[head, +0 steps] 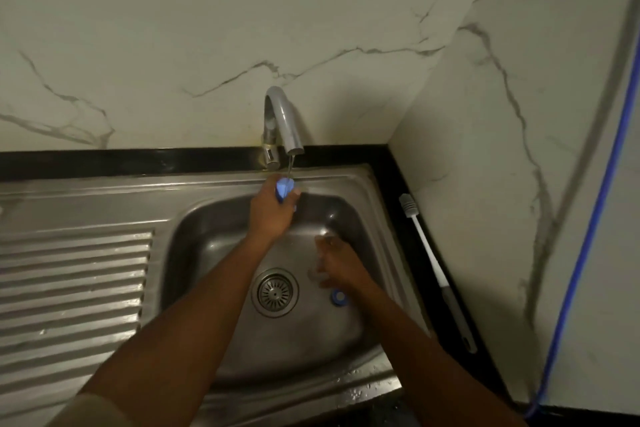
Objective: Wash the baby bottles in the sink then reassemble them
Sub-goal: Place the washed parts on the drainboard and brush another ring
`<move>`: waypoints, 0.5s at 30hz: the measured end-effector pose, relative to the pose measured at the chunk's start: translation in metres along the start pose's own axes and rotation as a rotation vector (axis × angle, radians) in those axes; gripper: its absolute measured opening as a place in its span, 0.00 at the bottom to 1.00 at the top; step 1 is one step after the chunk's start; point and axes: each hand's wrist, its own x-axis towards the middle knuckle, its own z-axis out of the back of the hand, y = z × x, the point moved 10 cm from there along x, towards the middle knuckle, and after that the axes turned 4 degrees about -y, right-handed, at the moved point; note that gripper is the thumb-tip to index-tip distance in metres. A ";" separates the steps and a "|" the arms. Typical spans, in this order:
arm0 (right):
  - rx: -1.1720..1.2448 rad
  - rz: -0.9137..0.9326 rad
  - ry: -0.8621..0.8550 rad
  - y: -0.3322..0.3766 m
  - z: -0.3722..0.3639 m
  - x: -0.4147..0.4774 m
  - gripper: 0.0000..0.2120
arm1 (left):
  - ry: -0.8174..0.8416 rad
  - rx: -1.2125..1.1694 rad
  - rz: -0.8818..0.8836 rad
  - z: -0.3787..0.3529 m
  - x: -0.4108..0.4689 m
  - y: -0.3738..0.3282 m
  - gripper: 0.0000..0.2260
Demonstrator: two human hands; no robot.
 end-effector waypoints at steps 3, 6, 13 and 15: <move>-0.140 0.243 -0.155 0.021 0.040 -0.019 0.11 | 0.080 -0.048 0.024 -0.010 0.000 -0.001 0.12; -0.260 0.373 -0.407 0.034 0.110 -0.036 0.06 | -0.007 -0.257 0.162 -0.003 -0.001 0.022 0.07; -0.917 0.140 -0.593 -0.039 0.224 -0.035 0.12 | 0.000 -0.918 0.595 -0.030 -0.027 0.041 0.03; -0.976 0.101 -0.537 -0.060 0.226 -0.031 0.11 | -0.027 -0.979 0.666 -0.034 -0.031 0.043 0.02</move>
